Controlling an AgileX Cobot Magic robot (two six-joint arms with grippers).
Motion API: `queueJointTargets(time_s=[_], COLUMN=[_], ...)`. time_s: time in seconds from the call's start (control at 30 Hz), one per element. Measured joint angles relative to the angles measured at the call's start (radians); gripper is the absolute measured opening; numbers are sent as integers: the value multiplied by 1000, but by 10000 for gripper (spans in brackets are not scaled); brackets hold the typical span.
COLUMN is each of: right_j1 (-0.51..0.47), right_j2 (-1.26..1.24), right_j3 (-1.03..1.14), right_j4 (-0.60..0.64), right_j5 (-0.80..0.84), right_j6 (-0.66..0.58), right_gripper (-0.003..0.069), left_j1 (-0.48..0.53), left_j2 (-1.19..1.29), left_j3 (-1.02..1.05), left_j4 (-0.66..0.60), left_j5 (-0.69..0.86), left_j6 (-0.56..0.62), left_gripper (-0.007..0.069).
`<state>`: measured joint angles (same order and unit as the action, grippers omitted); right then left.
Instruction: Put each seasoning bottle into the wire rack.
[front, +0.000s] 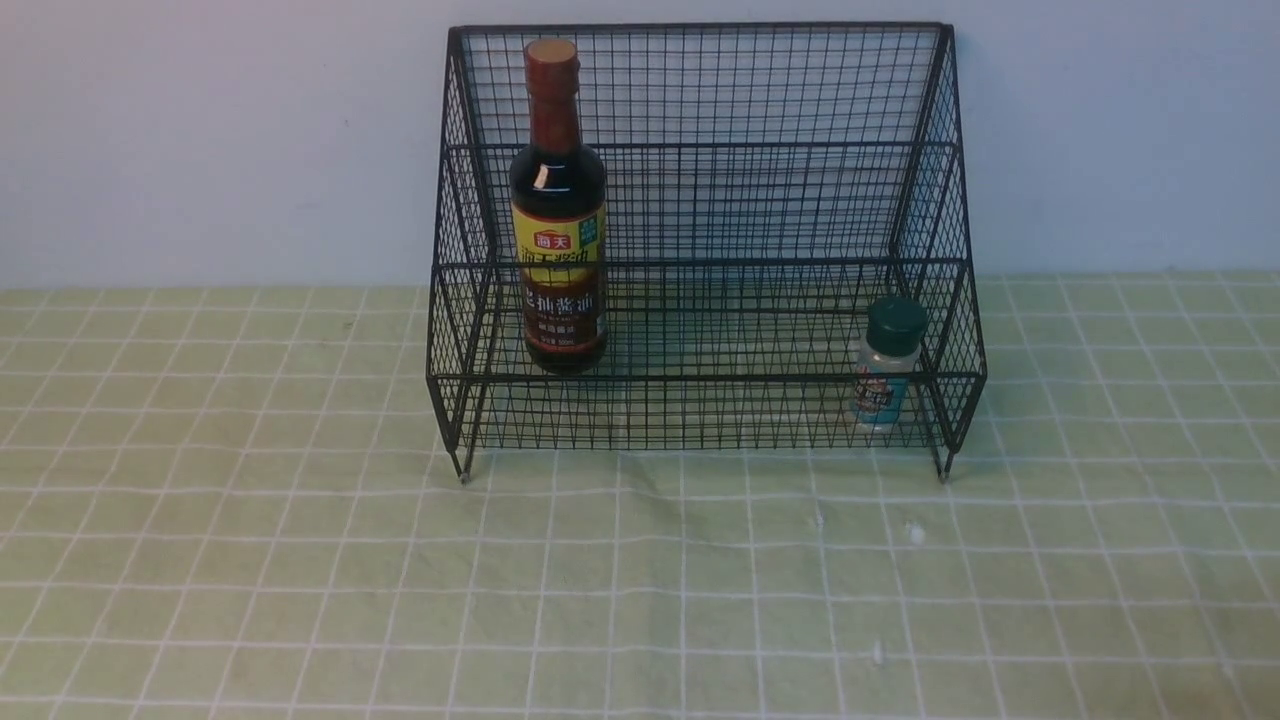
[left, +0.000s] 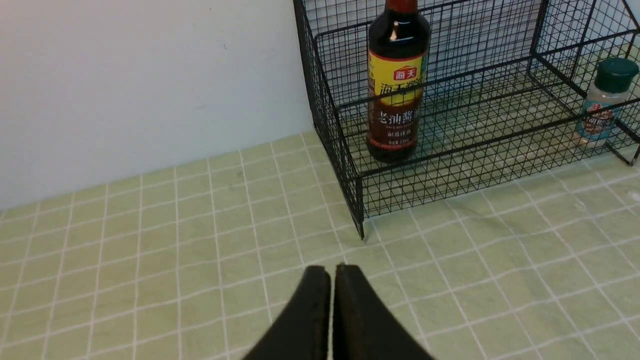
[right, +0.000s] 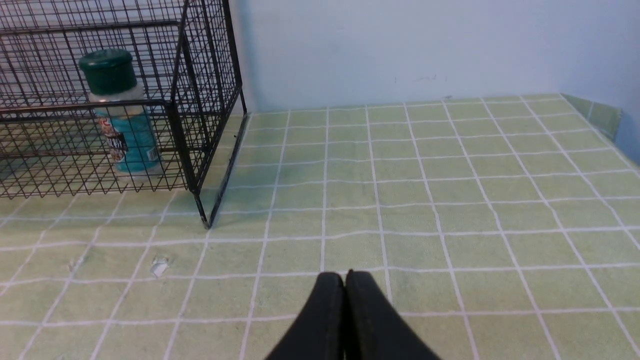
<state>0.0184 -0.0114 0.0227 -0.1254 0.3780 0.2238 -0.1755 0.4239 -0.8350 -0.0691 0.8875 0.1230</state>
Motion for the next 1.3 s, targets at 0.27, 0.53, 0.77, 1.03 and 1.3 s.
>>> queueJointTargets(time_s=[0.27, 0.53, 0.77, 1.03, 1.3], right_j1=[0, 0, 0, 0, 0], right_j2=[0, 0, 0, 0, 0], right_j3=[0, 0, 0, 0, 0], right_j4=[0, 0, 0, 0, 0], right_j5=[0, 0, 0, 0, 0], right_j6=[0, 0, 0, 0, 0], right_gripper=[-15, -15, -15, -15, -15], left_j1=[33, 123, 125, 125, 125], left_j2=[-121, -378, -435, -435, -435], left_j3=[260, 727, 862, 862, 862], left_j4=[5, 9, 17, 18, 18], left_j5=[-239, -531, -511, -507, -507], left_j6=[-11, -11, -11, -11, -11], left_gripper=[-6, -6, -6, -6, -6])
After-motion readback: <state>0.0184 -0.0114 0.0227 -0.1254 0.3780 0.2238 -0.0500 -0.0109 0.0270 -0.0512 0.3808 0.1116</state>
